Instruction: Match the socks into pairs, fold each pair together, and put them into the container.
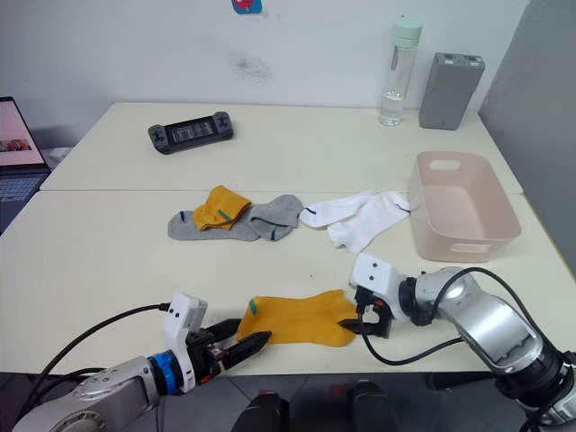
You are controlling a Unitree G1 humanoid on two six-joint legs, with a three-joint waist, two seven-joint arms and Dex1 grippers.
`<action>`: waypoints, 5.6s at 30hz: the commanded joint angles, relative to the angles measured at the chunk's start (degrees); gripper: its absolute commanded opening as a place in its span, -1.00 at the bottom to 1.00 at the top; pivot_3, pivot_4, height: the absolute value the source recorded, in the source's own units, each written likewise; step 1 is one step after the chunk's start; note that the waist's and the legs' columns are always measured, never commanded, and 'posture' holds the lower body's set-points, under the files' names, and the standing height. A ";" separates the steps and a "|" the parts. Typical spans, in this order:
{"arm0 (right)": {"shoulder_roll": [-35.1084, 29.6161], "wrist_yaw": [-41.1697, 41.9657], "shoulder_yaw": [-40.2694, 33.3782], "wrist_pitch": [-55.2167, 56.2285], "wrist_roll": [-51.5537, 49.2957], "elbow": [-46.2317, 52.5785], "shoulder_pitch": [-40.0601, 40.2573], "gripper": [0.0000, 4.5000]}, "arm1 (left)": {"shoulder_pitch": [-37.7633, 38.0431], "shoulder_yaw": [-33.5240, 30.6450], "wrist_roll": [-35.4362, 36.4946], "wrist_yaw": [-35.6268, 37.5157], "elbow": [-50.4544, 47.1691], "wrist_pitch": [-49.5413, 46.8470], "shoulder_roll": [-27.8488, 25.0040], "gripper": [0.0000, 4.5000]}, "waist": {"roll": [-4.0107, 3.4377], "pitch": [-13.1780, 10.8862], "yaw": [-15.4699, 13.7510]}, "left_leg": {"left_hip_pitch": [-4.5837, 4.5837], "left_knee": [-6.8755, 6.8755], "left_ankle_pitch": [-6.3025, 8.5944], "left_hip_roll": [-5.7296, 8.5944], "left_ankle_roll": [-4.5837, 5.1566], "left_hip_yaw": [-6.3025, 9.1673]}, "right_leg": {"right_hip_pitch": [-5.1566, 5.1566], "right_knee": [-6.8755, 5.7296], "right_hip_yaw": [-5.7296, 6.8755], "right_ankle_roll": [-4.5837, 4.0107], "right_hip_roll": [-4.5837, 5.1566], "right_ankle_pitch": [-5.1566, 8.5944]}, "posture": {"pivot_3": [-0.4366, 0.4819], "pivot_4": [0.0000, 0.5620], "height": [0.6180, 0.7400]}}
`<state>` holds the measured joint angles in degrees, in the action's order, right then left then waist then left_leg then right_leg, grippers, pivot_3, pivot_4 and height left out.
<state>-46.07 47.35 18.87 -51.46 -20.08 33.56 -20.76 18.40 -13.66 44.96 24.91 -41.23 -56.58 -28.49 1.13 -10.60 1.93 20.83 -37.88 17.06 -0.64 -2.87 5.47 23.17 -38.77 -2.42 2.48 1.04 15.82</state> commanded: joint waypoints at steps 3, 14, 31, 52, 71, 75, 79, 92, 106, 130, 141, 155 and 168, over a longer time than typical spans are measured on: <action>1.01 -1.08 -4.60 2.81 -0.94 3.24 0.46 1.00 | 0.65 -4.20 -2.13 3.45 3.52 6.03 -3.39 0.99 | 0.00 0.00 -0.04 | 0.01 0.00 0.00 0.00 0.00 0.00 | 0.01 0.00 0.01 0.00 -0.02 0.00 | -0.05 -0.47 1.00; 0.92 -4.56 -17.59 7.58 -1.58 7.56 7.25 1.00 | -18.07 -8.68 -13.27 10.13 30.70 28.93 -8.24 0.99 | -0.02 -0.06 -0.77 | 0.16 0.02 0.00 0.06 -0.01 -0.05 | 0.00 0.24 0.02 -0.16 0.03 -0.13 | -0.05 -0.47 1.00; 4.76 -6.32 -17.85 8.02 -7.87 11.16 4.43 1.00 | -32.66 -3.90 -17.17 11.78 44.61 31.56 -7.75 0.99 | 0.03 -0.09 -0.28 | 0.15 -0.02 0.03 0.06 -0.08 -0.05 | -0.04 0.29 0.01 0.21 0.03 -0.19 | -0.05 -0.47 1.00; 4.47 -8.77 -13.29 5.69 -7.94 11.59 1.30 1.00 | -56.50 3.33 -26.62 3.25 67.84 25.18 -0.96 0.72 | 0.05 -0.09 -0.09 | 0.23 0.00 0.03 0.09 -0.08 0.03 | 0.08 0.18 0.05 -0.05 0.04 -0.34 | -0.05 -0.47 1.00; 4.11 -8.83 -13.61 4.47 -8.98 12.17 1.17 1.00 | -51.68 -4.44 -17.99 4.37 52.32 17.17 -2.08 -1.00 | 0.05 -0.09 -0.16 | 0.24 -0.01 0.01 0.08 -0.12 0.03 | 0.07 0.20 0.04 -0.04 0.08 -0.34 | -0.05 -0.47 1.00; 4.11 -8.75 -13.71 4.58 -9.04 12.10 1.32 1.00 | -49.97 -5.41 -14.48 6.13 46.99 12.16 -4.28 -1.00 | 0.05 -0.09 -0.16 | 0.24 -0.01 0.01 0.09 -0.12 0.04 | 0.07 0.19 0.05 -0.04 0.08 -0.34 | -0.05 -0.47 1.00; 4.20 -8.51 -13.69 4.98 -8.96 11.52 1.19 1.00 | -49.54 -10.65 0.65 10.82 39.38 -4.12 -7.31 -1.00 | 0.06 -0.10 -0.10 | 0.25 -0.01 0.01 0.08 -0.12 0.04 | 0.07 0.20 0.06 -0.04 0.08 -0.33 | -0.05 -0.47 1.00; 3.79 -8.50 -15.37 4.35 -9.83 11.34 1.59 1.00 | -56.52 -12.36 28.10 5.70 34.34 -30.58 -3.25 -1.00 | 0.11 -0.12 -0.45 | 0.25 -0.05 -0.07 0.15 -0.26 0.11 | 0.02 0.19 0.09 -0.01 0.11 -0.32 | -0.05 -0.47 1.00; -3.87 -8.62 -21.13 2.15 -10.39 13.83 8.06 1.00 | -63.96 -3.33 31.76 6.97 41.37 -27.15 2.37 -1.00 | 0.10 -0.12 0.26 | 0.14 0.02 -0.15 0.15 -0.40 -0.02 | 0.05 0.14 -0.07 -0.02 0.05 -0.33 | -0.05 -0.47 1.00; 0.30 -9.48 -13.34 4.12 -7.44 11.49 2.22 1.00 | -54.87 8.68 -1.94 31.71 61.26 -4.94 -15.24 -1.00 | 0.09 -0.14 -0.14 | 0.34 0.04 -0.13 0.12 -0.36 0.08 | 0.13 0.26 0.06 -0.05 0.07 -0.28 | -0.05 -0.47 1.00; 1.38 -9.61 -11.11 3.96 -6.83 12.20 1.23 1.00 | -54.91 6.28 -5.89 33.29 64.22 -2.89 -18.74 -0.04 | 0.09 -0.14 -0.10 | 0.33 0.04 -0.13 0.12 -0.36 0.09 | 0.15 0.21 0.07 -0.05 0.06 -0.28 | -0.05 -0.47 1.00; 2.85 -9.06 -7.43 4.86 -4.44 10.91 -0.06 1.00 | -47.26 19.15 -31.85 50.58 58.74 49.82 -26.40 0.99 | 0.06 -0.16 -0.44 | 0.38 0.06 -0.13 0.09 -0.36 0.03 | 0.20 0.27 0.05 -0.09 0.09 -0.29 | -0.05 -0.47 1.00; 7.05 -10.56 -2.14 3.55 -0.37 7.37 -4.08 1.00 | -59.80 30.35 -50.65 50.17 83.01 76.40 -18.91 0.35 | 0.03 -0.15 -0.30 | 0.28 -0.02 -0.13 0.13 -0.31 0.05 | 0.10 0.12 0.07 -0.07 0.02 -0.29 | -0.05 -0.47 1.00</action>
<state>-39.15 37.19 16.99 -48.06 -21.17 40.12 -23.75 -41.69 15.52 -3.14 76.71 39.28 18.58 -47.88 1.16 -10.75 1.63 21.06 -37.90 16.93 -0.51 -3.18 5.50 23.25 -38.70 -2.36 2.41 1.05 15.53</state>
